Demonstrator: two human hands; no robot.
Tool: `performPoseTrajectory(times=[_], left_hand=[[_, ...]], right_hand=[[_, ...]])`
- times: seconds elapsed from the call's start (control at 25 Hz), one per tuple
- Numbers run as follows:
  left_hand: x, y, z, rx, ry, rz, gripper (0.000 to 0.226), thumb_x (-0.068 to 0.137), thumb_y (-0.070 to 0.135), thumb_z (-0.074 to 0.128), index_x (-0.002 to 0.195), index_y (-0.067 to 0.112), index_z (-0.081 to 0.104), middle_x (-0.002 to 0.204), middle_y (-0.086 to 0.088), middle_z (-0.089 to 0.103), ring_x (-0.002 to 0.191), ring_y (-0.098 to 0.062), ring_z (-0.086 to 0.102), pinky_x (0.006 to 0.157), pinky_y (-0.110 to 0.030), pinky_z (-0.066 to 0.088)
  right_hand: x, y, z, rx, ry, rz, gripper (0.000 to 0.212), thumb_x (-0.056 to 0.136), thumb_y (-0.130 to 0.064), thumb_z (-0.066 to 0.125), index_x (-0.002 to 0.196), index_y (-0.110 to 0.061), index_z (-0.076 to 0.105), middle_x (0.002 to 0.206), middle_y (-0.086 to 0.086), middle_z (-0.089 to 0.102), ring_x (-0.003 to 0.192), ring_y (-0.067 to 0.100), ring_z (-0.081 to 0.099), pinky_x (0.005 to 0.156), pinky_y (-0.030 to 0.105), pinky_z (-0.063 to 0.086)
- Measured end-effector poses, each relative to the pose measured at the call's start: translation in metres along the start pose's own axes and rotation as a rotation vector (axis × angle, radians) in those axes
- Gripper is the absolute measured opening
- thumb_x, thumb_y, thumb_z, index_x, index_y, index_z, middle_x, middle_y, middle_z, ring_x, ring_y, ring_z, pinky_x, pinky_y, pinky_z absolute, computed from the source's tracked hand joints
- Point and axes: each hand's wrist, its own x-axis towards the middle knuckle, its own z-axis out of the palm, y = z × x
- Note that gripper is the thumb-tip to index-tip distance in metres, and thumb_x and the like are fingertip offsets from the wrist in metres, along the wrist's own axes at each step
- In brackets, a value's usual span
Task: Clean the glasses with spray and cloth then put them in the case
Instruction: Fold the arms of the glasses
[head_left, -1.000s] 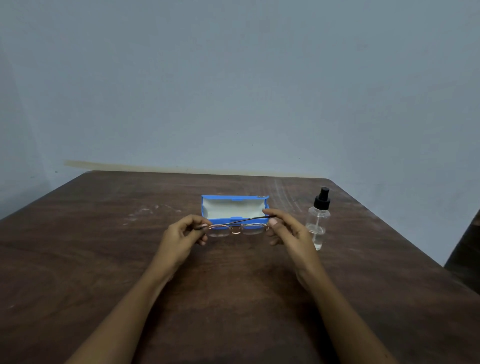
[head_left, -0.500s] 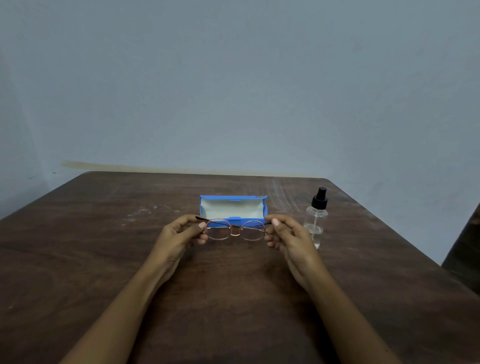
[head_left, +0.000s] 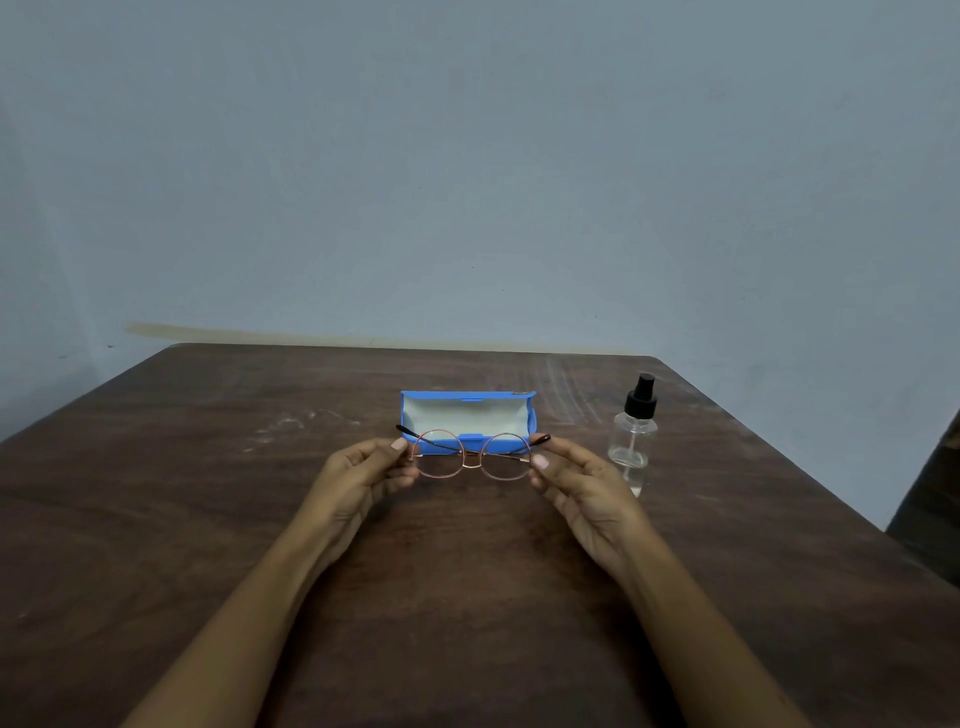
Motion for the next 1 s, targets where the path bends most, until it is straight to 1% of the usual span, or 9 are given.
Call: performPoseTrajectory(times=[0.16, 0.28, 0.44, 0.52, 0.64, 0.76, 0.84, 0.92, 1.0], left_hand=[[-0.0009, -0.0007, -0.0008, 0.019, -0.014, 0.001, 0.013, 0.085, 0.001, 0.053, 0.079, 0.003, 0.064, 0.055, 0.003, 0.068, 0.055, -0.003, 0.064, 0.055, -0.01, 0.052], [-0.0005, -0.0012, -0.0013, 0.023, -0.009, -0.003, 0.012, 0.085, 0.0, 0.053, 0.08, 0.004, 0.063, 0.055, 0.004, 0.068, 0.054, -0.003, 0.064, 0.055, -0.01, 0.052], [-0.0008, -0.0025, -0.0013, 0.046, -0.019, -0.008, 0.011, 0.085, 0.002, 0.053, 0.078, 0.004, 0.062, 0.054, 0.004, 0.068, 0.052, -0.002, 0.063, 0.054, -0.01, 0.051], [-0.0009, -0.0029, -0.001, 0.062, -0.013, -0.006, 0.011, 0.085, 0.003, 0.053, 0.077, 0.004, 0.061, 0.052, 0.003, 0.067, 0.049, -0.002, 0.062, 0.051, -0.01, 0.051], [-0.0003, -0.0033, -0.0004, 0.099, -0.003, 0.001, 0.01, 0.085, 0.004, 0.054, 0.077, 0.004, 0.06, 0.051, 0.002, 0.067, 0.047, -0.002, 0.06, 0.048, -0.011, 0.05], [-0.0002, -0.0041, -0.0004, 0.129, 0.002, 0.001, 0.01, 0.085, 0.003, 0.054, 0.077, 0.004, 0.06, 0.051, 0.001, 0.067, 0.046, -0.003, 0.06, 0.047, -0.011, 0.049], [-0.0004, -0.0041, -0.0002, 0.155, 0.012, 0.001, 0.011, 0.085, 0.002, 0.054, 0.076, 0.004, 0.06, 0.056, -0.001, 0.066, 0.045, -0.003, 0.06, 0.046, -0.011, 0.049], [-0.0007, -0.0043, -0.0001, 0.21, 0.017, 0.007, 0.013, 0.085, 0.0, 0.053, 0.075, 0.004, 0.059, 0.064, -0.01, 0.062, 0.044, -0.003, 0.059, 0.045, -0.011, 0.048], [-0.0013, -0.0046, 0.0, 0.275, 0.02, 0.011, 0.013, 0.086, 0.001, 0.053, 0.075, 0.004, 0.059, 0.067, -0.012, 0.061, 0.044, -0.002, 0.059, 0.045, -0.011, 0.048]], right_hand=[[0.0001, 0.0003, 0.0009, -0.004, 0.007, -0.004, 0.026, 0.08, 0.013, 0.054, 0.088, -0.009, 0.065, 0.07, 0.0, 0.074, 0.064, 0.005, 0.066, 0.057, 0.015, 0.053], [-0.0002, 0.0007, 0.0019, -0.022, 0.044, -0.022, 0.024, 0.08, 0.012, 0.056, 0.09, -0.01, 0.061, 0.065, 0.0, 0.073, 0.059, 0.005, 0.065, 0.056, 0.015, 0.053], [0.0011, 0.002, 0.0016, -0.072, 0.084, -0.075, 0.017, 0.08, 0.008, 0.058, 0.09, -0.006, 0.056, 0.057, -0.001, 0.069, 0.053, 0.005, 0.062, 0.052, 0.015, 0.051], [0.0007, 0.0029, 0.0018, -0.115, 0.086, -0.099, 0.012, 0.081, 0.006, 0.059, 0.088, -0.004, 0.056, 0.056, -0.001, 0.067, 0.053, 0.005, 0.061, 0.052, 0.015, 0.05], [-0.0009, 0.0041, 0.0031, -0.217, 0.098, -0.143, 0.008, 0.082, 0.002, 0.06, 0.081, -0.005, 0.059, 0.057, 0.0, 0.064, 0.052, 0.004, 0.059, 0.052, 0.014, 0.049], [-0.0007, 0.0058, 0.0043, -0.297, 0.124, -0.183, 0.013, 0.084, 0.002, 0.059, 0.076, -0.007, 0.061, 0.06, 0.003, 0.063, 0.049, 0.001, 0.058, 0.05, 0.012, 0.049], [0.0002, 0.007, 0.004, -0.316, 0.137, -0.179, 0.015, 0.084, 0.004, 0.057, 0.076, -0.008, 0.062, 0.065, 0.006, 0.063, 0.05, 0.001, 0.06, 0.051, 0.012, 0.049], [0.0013, 0.0081, 0.0025, -0.335, 0.144, -0.158, 0.016, 0.085, 0.007, 0.055, 0.079, -0.007, 0.062, 0.068, 0.008, 0.063, 0.05, 0.001, 0.061, 0.052, 0.011, 0.05], [0.0013, 0.0088, 0.0017, -0.425, 0.156, -0.143, 0.015, 0.085, 0.006, 0.055, 0.081, -0.006, 0.063, 0.067, 0.007, 0.063, 0.048, 0.001, 0.059, 0.052, 0.01, 0.049]])
